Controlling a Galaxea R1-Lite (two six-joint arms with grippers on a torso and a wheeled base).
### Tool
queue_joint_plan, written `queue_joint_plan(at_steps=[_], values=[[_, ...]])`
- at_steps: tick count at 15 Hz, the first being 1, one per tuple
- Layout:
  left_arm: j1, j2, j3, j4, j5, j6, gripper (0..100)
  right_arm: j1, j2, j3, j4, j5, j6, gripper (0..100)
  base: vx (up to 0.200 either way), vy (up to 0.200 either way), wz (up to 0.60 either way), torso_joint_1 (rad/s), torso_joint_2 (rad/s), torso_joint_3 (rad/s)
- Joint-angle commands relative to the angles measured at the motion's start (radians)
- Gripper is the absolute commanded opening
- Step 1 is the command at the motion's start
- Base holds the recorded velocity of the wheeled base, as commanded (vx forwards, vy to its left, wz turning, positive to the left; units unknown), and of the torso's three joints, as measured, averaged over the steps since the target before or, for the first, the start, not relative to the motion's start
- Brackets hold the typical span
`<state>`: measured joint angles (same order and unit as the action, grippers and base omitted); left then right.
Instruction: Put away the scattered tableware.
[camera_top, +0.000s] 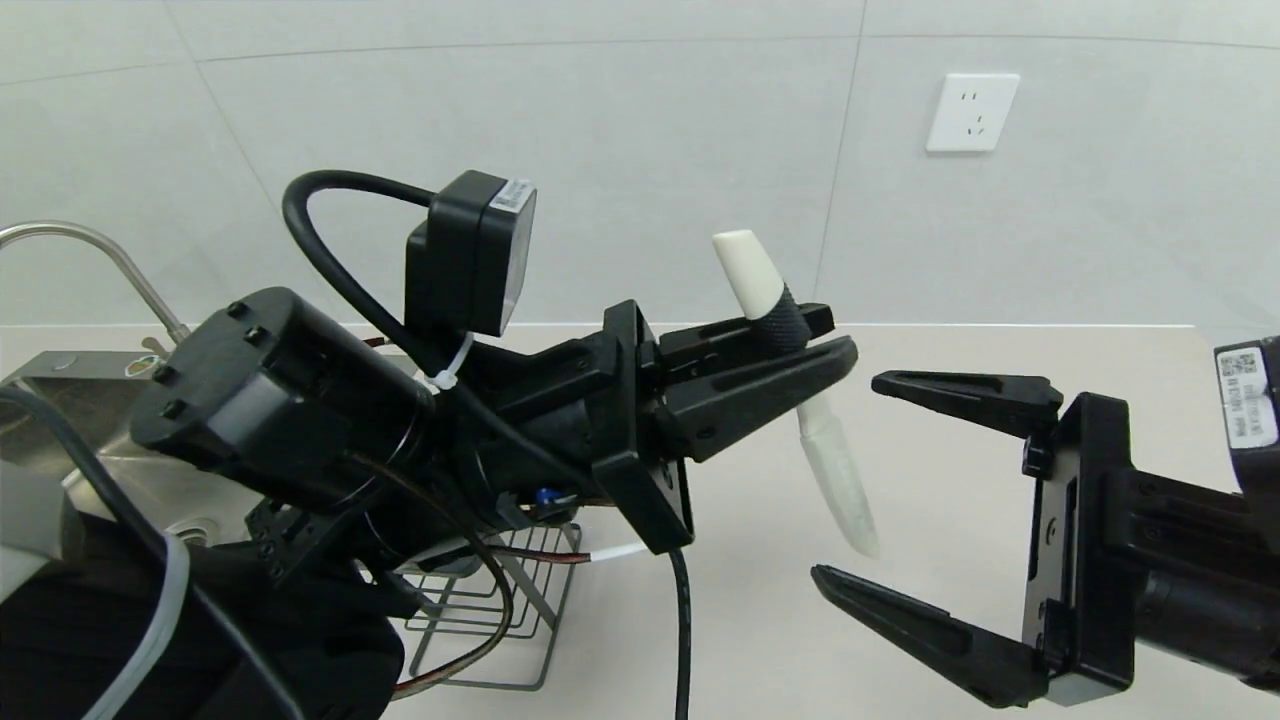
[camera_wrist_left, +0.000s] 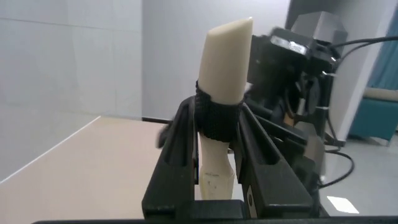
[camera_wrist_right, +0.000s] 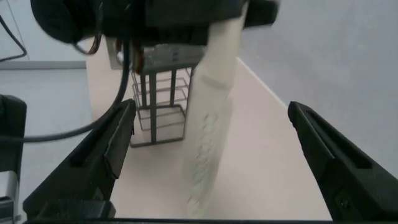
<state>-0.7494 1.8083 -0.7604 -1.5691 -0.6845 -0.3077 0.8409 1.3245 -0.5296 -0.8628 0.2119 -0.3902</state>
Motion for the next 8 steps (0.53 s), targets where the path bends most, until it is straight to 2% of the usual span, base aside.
queue_joint_plan(at_steps=[1,2,3,4,5,6,7,8], values=[[0.033,-0.001,0.001,-0.002,0.042,0.004,0,-0.005,-0.03,0.019,-0.002,-0.072,0.042,100,0.0,0.0,0.0,0.0,0.0,0.0],[0.05,-0.003,0.007,-0.002,0.054,0.013,0,-0.005,-0.042,0.028,-0.002,-0.151,0.133,100,0.0,0.0,0.0,0.0,0.0,0.0],[0.073,-0.009,0.035,-0.002,0.054,0.027,0,-0.011,-0.06,0.049,-0.001,-0.215,0.238,0,0.0,0.0,0.0,0.0,0.0,0.0],[0.087,-0.027,0.062,-0.002,0.054,0.044,0,-0.036,-0.079,0.072,0.007,-0.25,0.326,0,0.0,0.0,0.0,0.0,0.0,0.0],[0.099,-0.08,0.108,0.052,0.054,0.065,0,-0.135,-0.113,0.151,0.018,-0.255,0.43,0,0.0,0.0,0.0,0.0,0.0,0.0],[0.099,-0.126,0.118,0.107,0.057,0.068,0,-0.236,-0.126,0.206,0.018,-0.247,0.447,0,0.0,0.0,0.0,0.0,0.0,0.0],[0.099,-0.126,0.118,0.107,0.057,0.068,0,-0.236,-0.126,0.206,0.018,-0.247,0.447,0,0.0,0.0,0.0,0.0,0.0,0.0],[0.108,-0.231,0.11,0.276,0.075,0.085,0,-0.424,-0.139,0.341,0.01,-0.204,0.419,0,0.0,0.0,0.0,0.0,0.0,0.0]])
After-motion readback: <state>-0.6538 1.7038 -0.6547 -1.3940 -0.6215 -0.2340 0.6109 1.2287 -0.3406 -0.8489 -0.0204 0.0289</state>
